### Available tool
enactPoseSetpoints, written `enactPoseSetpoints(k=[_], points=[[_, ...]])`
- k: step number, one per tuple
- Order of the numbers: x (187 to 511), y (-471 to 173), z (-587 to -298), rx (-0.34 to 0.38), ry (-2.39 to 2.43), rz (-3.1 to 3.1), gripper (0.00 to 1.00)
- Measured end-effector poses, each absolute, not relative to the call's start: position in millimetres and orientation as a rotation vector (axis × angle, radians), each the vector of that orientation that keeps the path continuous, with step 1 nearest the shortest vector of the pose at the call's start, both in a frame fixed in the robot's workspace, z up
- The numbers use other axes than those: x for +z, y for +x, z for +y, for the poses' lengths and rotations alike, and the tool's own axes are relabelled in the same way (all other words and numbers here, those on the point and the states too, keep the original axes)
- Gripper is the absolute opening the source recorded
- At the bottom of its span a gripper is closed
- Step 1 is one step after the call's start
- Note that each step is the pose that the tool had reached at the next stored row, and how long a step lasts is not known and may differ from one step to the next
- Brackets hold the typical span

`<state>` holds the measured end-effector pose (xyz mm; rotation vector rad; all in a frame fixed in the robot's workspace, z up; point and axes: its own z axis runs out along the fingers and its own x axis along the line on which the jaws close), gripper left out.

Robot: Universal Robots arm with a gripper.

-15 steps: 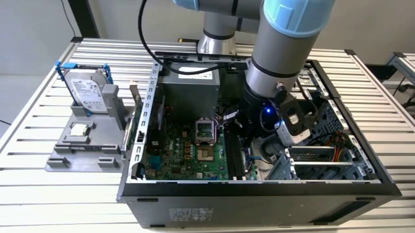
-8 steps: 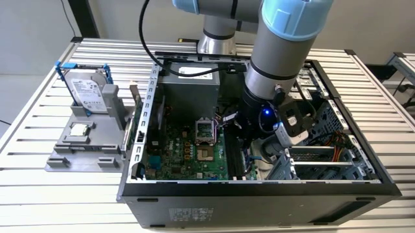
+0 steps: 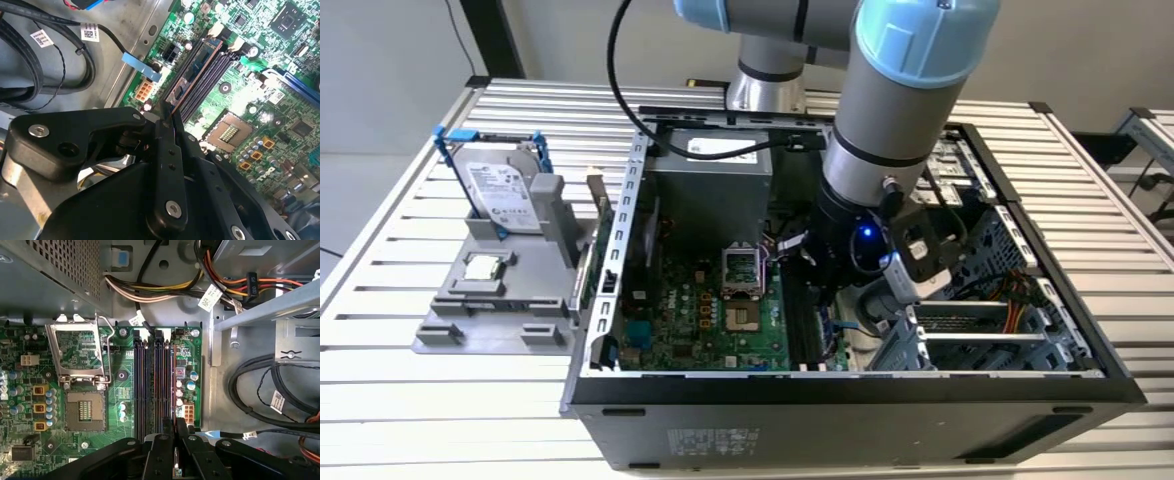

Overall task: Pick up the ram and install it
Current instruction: 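Insert the ram into the slot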

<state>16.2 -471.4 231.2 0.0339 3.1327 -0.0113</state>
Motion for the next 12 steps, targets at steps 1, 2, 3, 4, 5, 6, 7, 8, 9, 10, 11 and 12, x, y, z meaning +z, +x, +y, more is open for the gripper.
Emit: enactPoseSetpoints(k=[1, 2, 3, 4, 5, 6, 7, 8, 9, 10, 11, 12], points=[[231.1, 16.1, -471.4, -0.013, 0.034, 3.133, 0.0], [230.7, 15.8, -471.5, -0.012, 0.034, 3.133, 0.0], [230.2, 15.5, -471.4, -0.012, 0.034, 3.133, 0.0], [229.8, 15.2, -471.3, -0.012, 0.034, 3.133, 0.0], [229.2, 15.0, -471.3, -0.012, 0.034, 3.133, 0.0], [228.5, 15.0, -471.3, -0.013, 0.034, 3.133, 0.0], [227.1, 14.9, -471.3, -0.013, 0.034, 3.133, 0.0], [225.5, 14.9, -471.2, -0.013, 0.034, 3.133, 0.0], [224.0, 14.8, -471.0, -0.012, 0.034, 3.133, 0.0], [222.8, 14.8, -470.8, -0.012, 0.034, 3.133, 0.0], [222.3, 14.8, -470.4, -0.012, 0.034, 3.133, 0.0], [222.1, 14.8, -470.0, -0.013, 0.034, 3.133, 0.0]])
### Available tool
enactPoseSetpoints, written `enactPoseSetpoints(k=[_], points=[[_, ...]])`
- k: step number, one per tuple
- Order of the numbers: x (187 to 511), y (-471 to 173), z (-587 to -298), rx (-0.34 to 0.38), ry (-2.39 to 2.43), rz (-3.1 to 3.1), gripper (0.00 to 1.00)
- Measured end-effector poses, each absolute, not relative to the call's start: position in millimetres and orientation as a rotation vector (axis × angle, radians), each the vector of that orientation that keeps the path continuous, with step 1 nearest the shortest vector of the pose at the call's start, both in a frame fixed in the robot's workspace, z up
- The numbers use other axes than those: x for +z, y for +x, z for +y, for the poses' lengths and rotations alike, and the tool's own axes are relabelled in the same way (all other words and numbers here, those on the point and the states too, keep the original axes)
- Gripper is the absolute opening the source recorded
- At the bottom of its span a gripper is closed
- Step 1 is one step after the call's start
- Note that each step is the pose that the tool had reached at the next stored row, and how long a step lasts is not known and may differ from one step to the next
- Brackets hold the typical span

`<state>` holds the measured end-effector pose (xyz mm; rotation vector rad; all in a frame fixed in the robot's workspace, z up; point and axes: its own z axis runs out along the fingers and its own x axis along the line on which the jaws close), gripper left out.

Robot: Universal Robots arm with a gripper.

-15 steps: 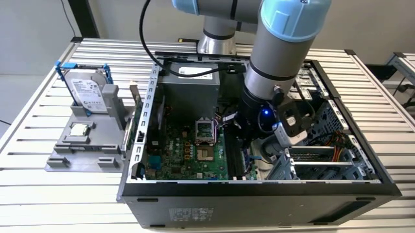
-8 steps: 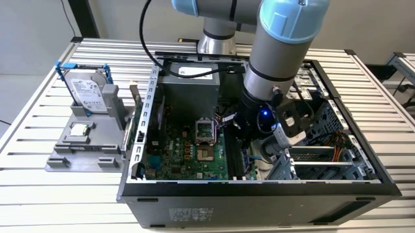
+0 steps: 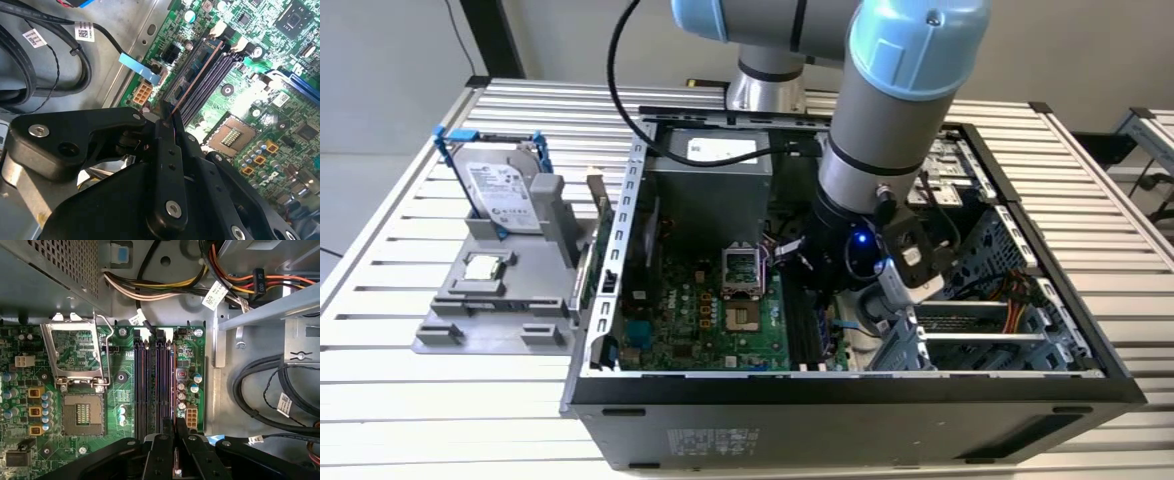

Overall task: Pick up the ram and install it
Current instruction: 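Insert the ram into the slot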

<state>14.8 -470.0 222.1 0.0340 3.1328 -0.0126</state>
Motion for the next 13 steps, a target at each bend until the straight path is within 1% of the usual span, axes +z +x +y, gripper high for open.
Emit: enactPoseSetpoints(k=[13], points=[[220.8, 14.8, -467.8, -0.03, 0.034, 3.133, 0.0]])
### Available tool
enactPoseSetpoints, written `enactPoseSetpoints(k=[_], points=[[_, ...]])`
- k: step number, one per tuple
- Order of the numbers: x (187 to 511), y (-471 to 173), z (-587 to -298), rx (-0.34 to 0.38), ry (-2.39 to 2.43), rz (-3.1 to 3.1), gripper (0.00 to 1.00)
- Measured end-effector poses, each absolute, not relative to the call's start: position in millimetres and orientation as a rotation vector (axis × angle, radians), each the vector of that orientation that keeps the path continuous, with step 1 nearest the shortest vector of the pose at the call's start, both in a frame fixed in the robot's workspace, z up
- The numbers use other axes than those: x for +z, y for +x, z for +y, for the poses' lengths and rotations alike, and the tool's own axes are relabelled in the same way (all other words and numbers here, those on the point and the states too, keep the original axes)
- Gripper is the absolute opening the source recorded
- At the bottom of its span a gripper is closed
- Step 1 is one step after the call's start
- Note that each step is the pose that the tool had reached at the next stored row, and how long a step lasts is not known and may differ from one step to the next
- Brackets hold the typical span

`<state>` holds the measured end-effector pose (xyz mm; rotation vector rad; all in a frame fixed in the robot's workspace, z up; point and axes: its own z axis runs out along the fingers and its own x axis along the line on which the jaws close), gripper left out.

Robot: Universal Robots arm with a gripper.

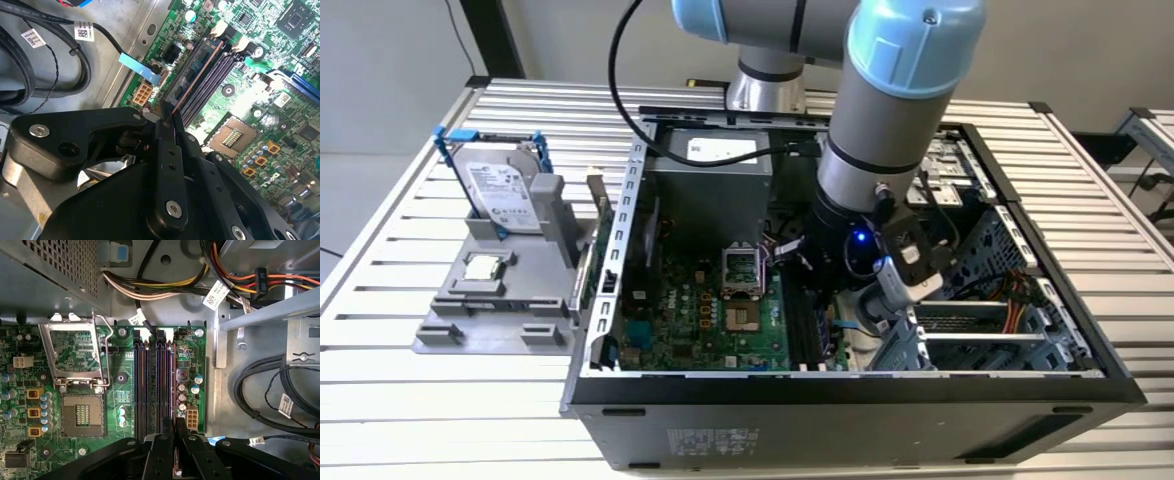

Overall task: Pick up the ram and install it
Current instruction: 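Insert the ram into the slot, then press down the ram until it locks into place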

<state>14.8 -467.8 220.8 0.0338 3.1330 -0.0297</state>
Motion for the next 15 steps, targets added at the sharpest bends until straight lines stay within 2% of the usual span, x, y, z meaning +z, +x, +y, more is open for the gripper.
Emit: enactPoseSetpoints(k=[15], points=[[220.6, 14.0, -465.1, -0.049, 0.034, 3.133, 0.0]])
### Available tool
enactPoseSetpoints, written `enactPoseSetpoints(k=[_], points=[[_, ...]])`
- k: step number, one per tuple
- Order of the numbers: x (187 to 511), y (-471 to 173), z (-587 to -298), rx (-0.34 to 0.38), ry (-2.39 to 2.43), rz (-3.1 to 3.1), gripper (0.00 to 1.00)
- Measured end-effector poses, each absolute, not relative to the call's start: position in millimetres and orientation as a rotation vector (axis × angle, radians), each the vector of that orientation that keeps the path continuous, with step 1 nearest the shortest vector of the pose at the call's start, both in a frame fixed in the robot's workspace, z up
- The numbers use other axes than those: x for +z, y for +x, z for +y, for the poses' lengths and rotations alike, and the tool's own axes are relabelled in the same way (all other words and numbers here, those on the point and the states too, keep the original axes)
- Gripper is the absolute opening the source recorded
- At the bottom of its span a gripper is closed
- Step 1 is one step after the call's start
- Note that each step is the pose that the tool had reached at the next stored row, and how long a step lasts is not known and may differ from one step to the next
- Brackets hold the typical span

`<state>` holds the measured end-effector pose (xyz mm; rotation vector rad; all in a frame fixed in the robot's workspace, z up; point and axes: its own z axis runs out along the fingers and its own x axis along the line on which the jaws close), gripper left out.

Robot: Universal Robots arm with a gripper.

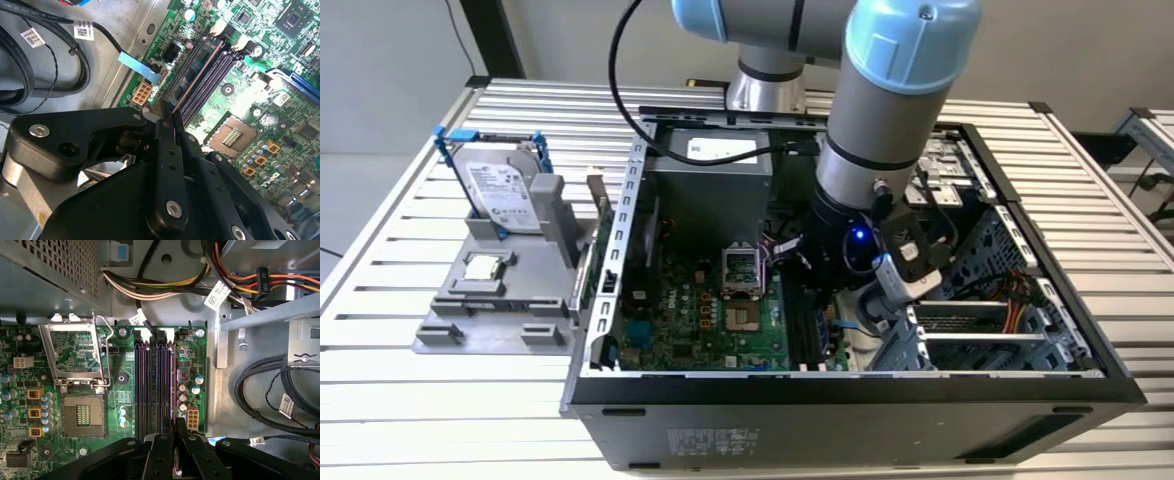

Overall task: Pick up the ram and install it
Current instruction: 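Press down the ram until it locks into place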

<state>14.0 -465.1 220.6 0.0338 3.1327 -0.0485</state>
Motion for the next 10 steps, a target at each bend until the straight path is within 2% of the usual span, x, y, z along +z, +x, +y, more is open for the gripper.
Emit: enactPoseSetpoints(k=[10], points=[[220.2, 13.0, -465.0, -0.05, 0.034, 3.133, 0.0]])
